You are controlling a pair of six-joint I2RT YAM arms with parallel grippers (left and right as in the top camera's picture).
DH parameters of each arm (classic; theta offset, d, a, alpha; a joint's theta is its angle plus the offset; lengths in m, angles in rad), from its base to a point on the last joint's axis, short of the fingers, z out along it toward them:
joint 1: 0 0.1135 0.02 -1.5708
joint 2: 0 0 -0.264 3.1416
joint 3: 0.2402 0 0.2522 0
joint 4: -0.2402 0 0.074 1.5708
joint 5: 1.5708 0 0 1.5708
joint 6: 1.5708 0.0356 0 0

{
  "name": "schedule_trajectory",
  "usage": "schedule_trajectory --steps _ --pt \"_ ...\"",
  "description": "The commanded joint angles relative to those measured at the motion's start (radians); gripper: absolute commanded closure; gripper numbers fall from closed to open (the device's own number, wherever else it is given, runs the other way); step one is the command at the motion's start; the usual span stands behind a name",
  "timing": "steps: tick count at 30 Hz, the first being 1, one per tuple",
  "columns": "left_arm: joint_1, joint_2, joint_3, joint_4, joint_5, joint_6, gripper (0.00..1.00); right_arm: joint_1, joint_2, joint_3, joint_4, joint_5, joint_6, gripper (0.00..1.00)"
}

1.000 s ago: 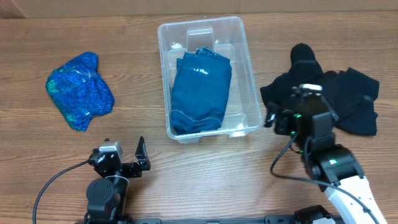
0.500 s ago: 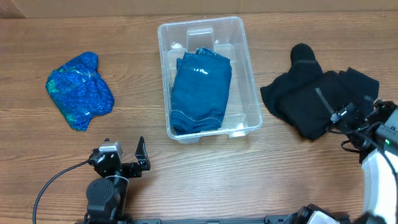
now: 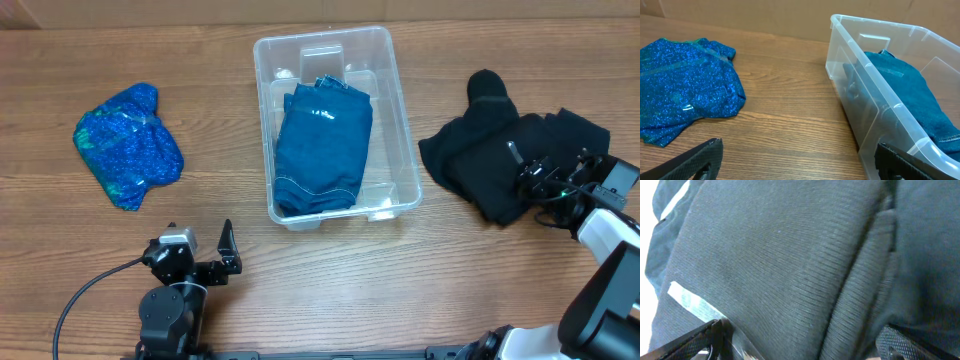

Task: Pack container
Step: 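Reach the right gripper to the black clothing and grasp a piece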

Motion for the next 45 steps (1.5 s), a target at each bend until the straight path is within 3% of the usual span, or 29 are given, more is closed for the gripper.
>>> schedule_trajectory --steps 1,5,10,18,23,26,31,41,45 --pt "0.005 -0.01 -0.017 0.001 0.011 0.019 0.0 0.004 0.045 0.024 0.056 -0.146 0.006 0.02" --pt "0.005 -0.01 -0.017 0.001 0.011 0.019 0.0 0.028 0.05 0.024 0.058 -0.189 0.018 0.13" --pt "0.005 -0.01 -0.017 0.001 0.011 0.019 0.0 0.032 0.05 0.049 0.019 -0.204 0.053 0.14" --pt "0.005 -0.01 -0.017 0.001 0.011 0.019 0.0 0.031 0.05 0.221 -0.216 -0.204 0.021 0.14" --pt "0.005 -0.01 -0.017 0.001 0.011 0.019 0.0 0.044 0.057 0.225 -0.193 -0.204 0.019 0.23" --pt "0.005 -0.01 -0.017 0.001 0.011 0.019 0.0 0.056 0.06 0.227 -0.216 -0.217 0.019 0.22" --pt "0.005 -0.01 -0.017 0.001 0.011 0.019 0.0 0.056 0.059 0.324 -0.377 -0.162 0.017 0.07" --pt "0.005 -0.01 -0.017 0.001 0.011 0.019 0.0 0.058 0.069 0.358 -0.372 -0.166 -0.028 0.07" --pt "0.005 -0.01 -0.017 0.001 0.011 0.019 0.0 0.06 0.074 0.358 -0.443 -0.18 -0.026 0.05"
